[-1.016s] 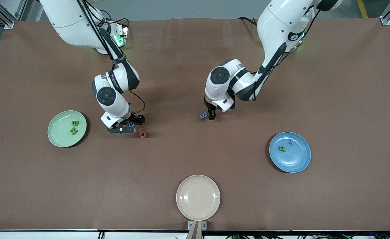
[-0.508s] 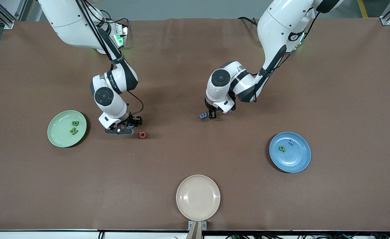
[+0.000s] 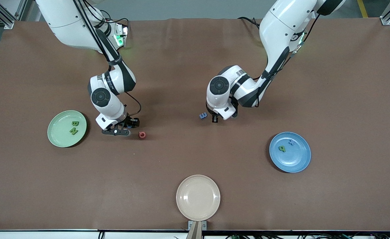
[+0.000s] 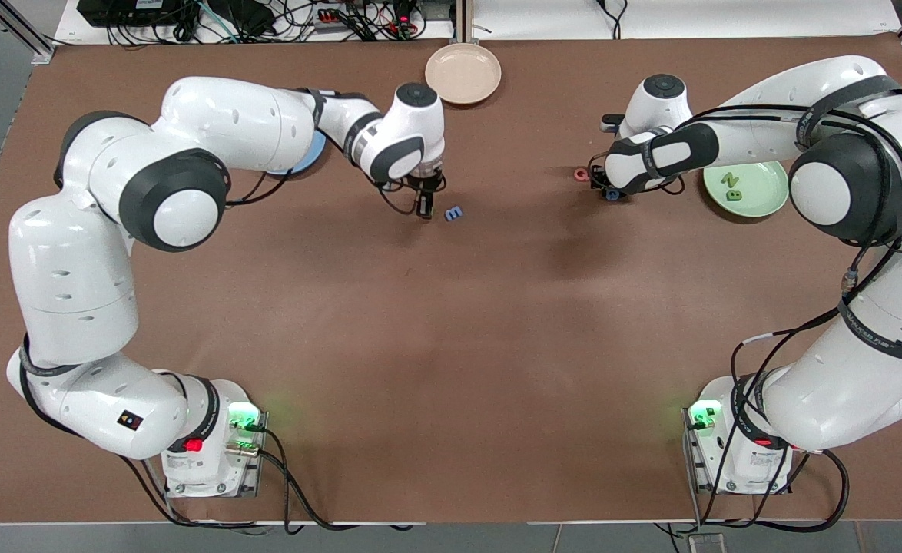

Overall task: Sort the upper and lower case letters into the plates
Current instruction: 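Drop the u on the blue plate while the right gripper drops c on green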

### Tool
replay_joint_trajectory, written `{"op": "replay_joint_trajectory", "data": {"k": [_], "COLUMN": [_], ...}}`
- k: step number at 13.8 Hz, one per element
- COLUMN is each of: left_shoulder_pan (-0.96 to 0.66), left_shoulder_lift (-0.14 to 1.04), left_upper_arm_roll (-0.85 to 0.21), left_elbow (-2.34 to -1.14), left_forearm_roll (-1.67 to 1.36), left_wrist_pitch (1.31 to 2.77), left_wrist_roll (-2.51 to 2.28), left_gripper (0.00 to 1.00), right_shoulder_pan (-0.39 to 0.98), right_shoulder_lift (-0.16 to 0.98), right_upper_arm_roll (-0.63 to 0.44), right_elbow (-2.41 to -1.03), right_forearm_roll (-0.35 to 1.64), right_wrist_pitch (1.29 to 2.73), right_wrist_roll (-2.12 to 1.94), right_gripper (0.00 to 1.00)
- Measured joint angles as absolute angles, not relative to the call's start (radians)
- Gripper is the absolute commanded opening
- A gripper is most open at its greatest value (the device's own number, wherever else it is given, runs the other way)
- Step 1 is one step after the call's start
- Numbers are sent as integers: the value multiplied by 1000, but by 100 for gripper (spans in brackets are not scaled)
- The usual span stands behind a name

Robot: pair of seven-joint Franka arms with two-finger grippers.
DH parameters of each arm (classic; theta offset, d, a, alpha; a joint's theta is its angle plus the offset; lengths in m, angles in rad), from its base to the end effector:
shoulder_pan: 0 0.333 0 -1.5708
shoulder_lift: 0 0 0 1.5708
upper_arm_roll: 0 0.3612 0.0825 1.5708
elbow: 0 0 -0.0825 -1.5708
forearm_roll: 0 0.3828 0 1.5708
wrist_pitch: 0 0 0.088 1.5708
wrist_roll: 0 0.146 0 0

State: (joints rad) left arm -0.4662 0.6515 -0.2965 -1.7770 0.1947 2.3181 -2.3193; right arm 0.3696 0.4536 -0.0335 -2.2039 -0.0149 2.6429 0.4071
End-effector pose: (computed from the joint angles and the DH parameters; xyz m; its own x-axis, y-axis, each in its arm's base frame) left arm 0.5024 -0.4474 0.1953 0.1024 0.9946 0.0156 0.9913 -0.1007 -0.0847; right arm 0.5377 0.1876 0.1740 0.9985 -0.0546 -0.0049 -0.0545 -0.9982 0.0256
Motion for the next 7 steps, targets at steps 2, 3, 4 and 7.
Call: {"op": "replay_joint_trajectory", "data": {"k": [2, 3, 4, 7], "left_shoulder_pan": [-404, -356, -305, -144], "left_shoulder_lift": [634, 621, 609, 604], "left_upper_arm_roll": [-289, -279, -269, -258], "left_elbow": [-1726, -1717, -1715, -1715], "left_forearm_roll": [197, 205, 234, 392], "left_wrist_pitch": [2263, 2253, 2249, 2247], "left_wrist_roll": [-2202, -2120, -2040, -1864], "left_gripper": [0, 0, 0, 0], "right_shoulder_pan": [369, 370, 370, 370], "right_shoulder_lift": [454, 454, 454, 454], "right_upper_arm_roll": [-34, -34, -34, -34], "right_elbow": [-2204, -2204, -2204, -2204], "right_forearm_roll": [-15, -15, -16, -16], "right_wrist_pitch": [2646, 2647, 2647, 2647], "right_wrist_roll": [407, 407, 407, 407], "right_gripper": [34, 31, 27, 25]}}
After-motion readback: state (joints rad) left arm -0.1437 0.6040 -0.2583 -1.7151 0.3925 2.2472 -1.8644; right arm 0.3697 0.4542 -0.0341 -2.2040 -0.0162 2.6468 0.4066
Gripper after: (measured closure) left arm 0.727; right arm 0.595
